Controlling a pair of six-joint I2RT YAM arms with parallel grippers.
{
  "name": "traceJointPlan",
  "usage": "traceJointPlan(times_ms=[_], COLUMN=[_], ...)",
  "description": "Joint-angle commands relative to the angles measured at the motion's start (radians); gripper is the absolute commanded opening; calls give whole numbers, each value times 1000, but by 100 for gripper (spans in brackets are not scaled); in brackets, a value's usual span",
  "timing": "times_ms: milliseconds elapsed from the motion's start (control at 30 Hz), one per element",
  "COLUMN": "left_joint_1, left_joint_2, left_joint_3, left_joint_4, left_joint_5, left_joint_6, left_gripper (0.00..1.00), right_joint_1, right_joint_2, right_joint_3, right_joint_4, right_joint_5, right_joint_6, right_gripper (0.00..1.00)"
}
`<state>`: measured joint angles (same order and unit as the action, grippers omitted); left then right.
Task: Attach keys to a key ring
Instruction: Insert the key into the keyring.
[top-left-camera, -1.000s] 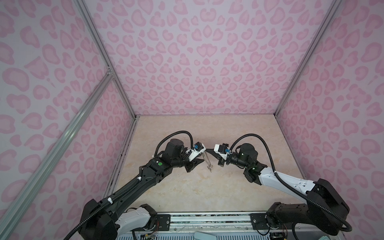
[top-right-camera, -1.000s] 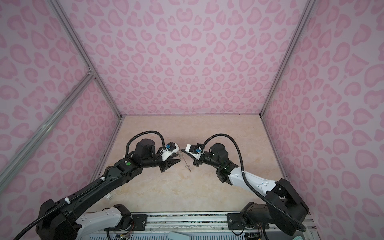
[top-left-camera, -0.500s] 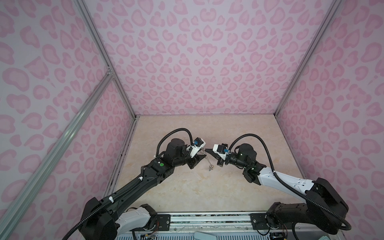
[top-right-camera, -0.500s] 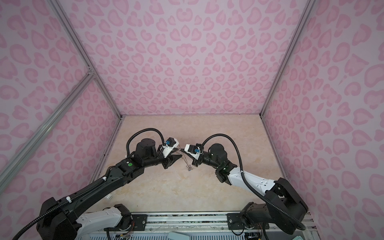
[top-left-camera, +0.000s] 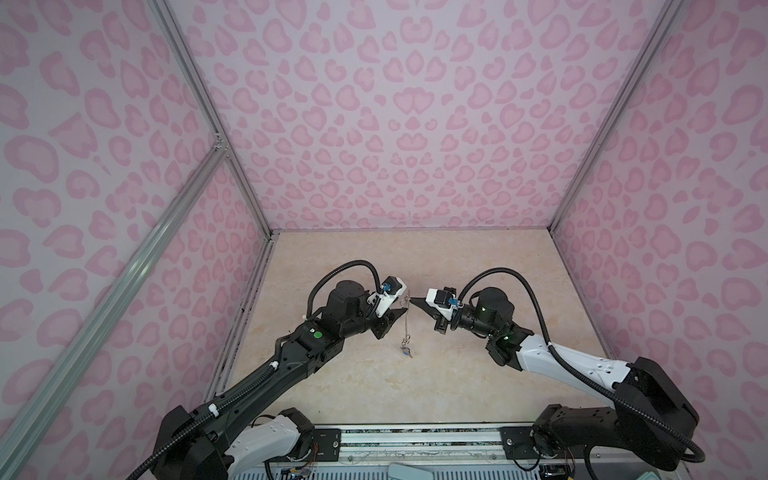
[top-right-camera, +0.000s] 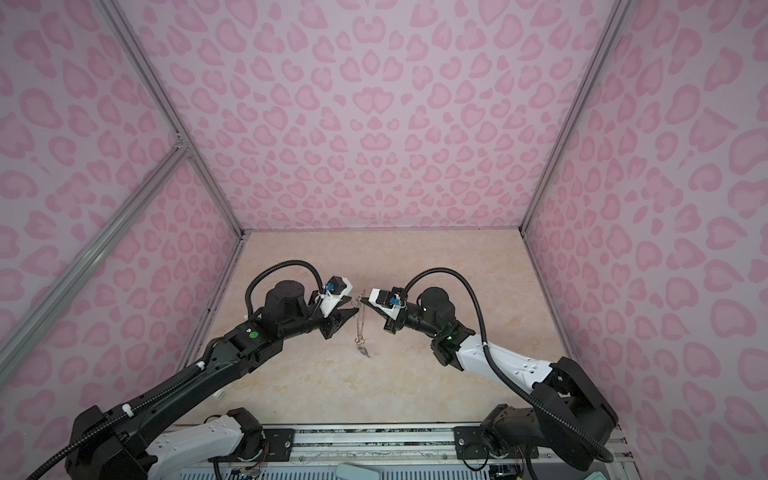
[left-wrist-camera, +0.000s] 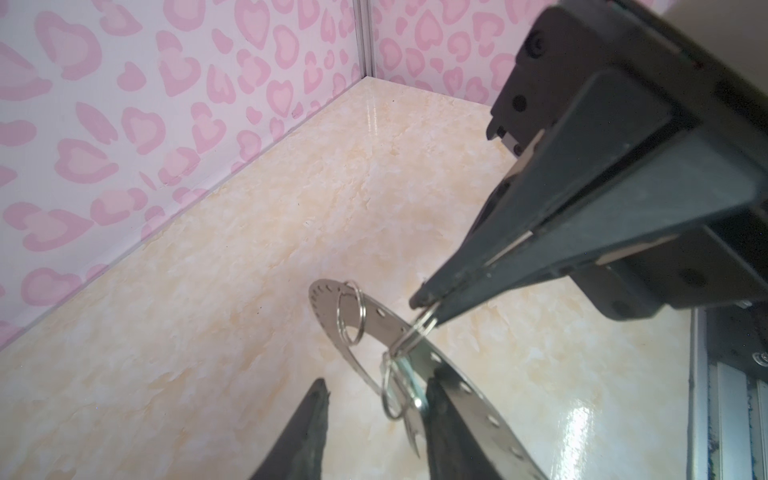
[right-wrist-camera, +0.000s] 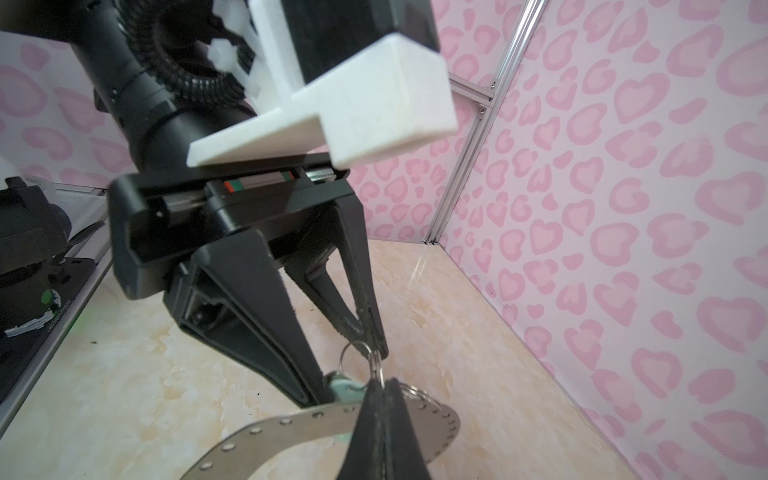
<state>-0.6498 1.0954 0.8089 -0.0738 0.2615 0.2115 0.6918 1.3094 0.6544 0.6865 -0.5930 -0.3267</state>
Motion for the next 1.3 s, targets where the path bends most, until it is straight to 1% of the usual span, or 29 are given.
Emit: traceJointPlan(times_ms=[0, 167, 267, 467, 600, 667, 1000, 1133, 1267], left_joint_1=[-1, -4, -7, -7, -7, -7, 14, 28, 32], left_joint_2=[-9, -8, -5, 12, 18, 17, 50, 72, 95], left_joint_3=[-1, -6, -4, 12, 19, 21, 66, 86, 117], left_joint_4=[23, 35, 44, 39, 15, 1, -105, -151, -205], left_joint_5=[-15, -32, -31, -13, 16, 43, 228, 309, 341], left_joint_6=[-13, -41, -43, -21, 9, 25, 73, 101, 134], left_gripper=[43, 44, 40, 25, 9, 3, 3, 3, 3], right_joint_1=[0, -1, 0, 0, -4, -4, -28, -34, -38], right_joint_2=[-7, -7, -4, 1, -1, -5, 6, 5, 19], right_joint_3=[-1, 1, 4, 7, 2, 1, -38, -48, -40], right_joint_4=[25, 22, 21, 26, 45, 58, 223, 254, 254], right_joint_5=[25, 25, 23, 15, -16, -37, -127, -142, -187], right_joint_6=[-8, -16, -18, -17, -2, 7, 98, 113, 132], right_gripper=[0, 0, 0, 0, 0, 0, 0, 0, 0])
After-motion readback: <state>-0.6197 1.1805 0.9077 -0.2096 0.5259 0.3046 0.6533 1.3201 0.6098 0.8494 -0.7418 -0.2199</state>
